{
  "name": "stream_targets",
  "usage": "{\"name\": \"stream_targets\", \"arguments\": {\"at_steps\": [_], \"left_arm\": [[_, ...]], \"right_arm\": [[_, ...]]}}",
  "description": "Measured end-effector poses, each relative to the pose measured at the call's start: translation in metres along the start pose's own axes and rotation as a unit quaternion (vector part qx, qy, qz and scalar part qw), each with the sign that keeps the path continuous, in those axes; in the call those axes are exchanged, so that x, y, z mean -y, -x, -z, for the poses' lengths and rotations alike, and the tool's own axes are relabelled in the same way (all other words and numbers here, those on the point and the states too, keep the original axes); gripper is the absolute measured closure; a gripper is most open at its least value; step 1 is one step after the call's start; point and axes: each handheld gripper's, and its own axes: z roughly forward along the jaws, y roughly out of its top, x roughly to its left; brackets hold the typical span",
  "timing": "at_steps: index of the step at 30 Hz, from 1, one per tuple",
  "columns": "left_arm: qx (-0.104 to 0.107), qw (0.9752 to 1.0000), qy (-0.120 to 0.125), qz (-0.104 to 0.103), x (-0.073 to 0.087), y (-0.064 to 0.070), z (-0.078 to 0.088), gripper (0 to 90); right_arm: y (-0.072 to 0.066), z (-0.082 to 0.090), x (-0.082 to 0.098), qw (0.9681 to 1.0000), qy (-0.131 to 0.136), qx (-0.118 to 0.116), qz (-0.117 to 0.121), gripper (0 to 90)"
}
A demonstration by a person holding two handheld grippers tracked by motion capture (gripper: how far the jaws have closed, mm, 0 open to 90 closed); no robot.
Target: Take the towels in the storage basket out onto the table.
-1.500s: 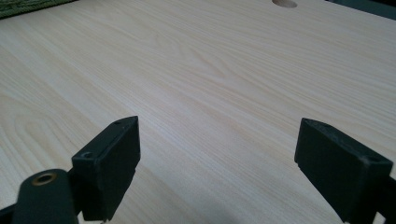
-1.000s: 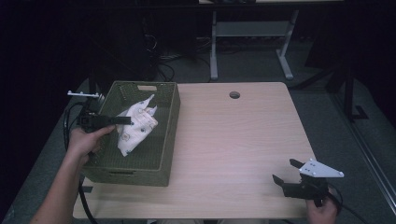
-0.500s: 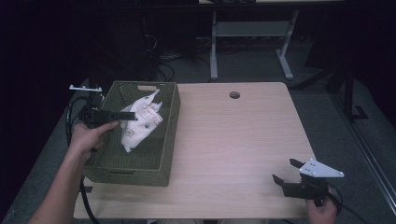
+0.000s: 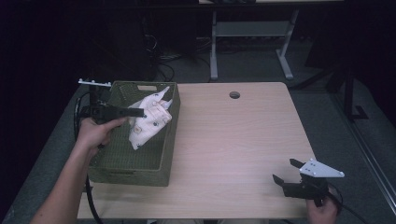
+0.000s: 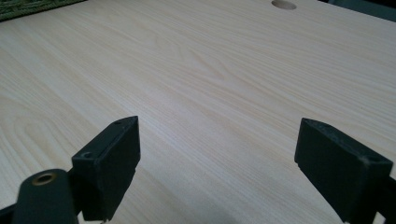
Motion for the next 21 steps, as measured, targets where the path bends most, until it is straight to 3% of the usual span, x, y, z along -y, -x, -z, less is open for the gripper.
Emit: {"name": "stream_targets", "arguments": {"at_steps": [21], "left_arm": [[0.023,0.9987,-0.032,-0.032,-0.012,0.033,-0.037,83.6]], "right_arm": [[0.002,0.001,0.0,1.0,0.004,0.003,-0.002,14.0]]}}
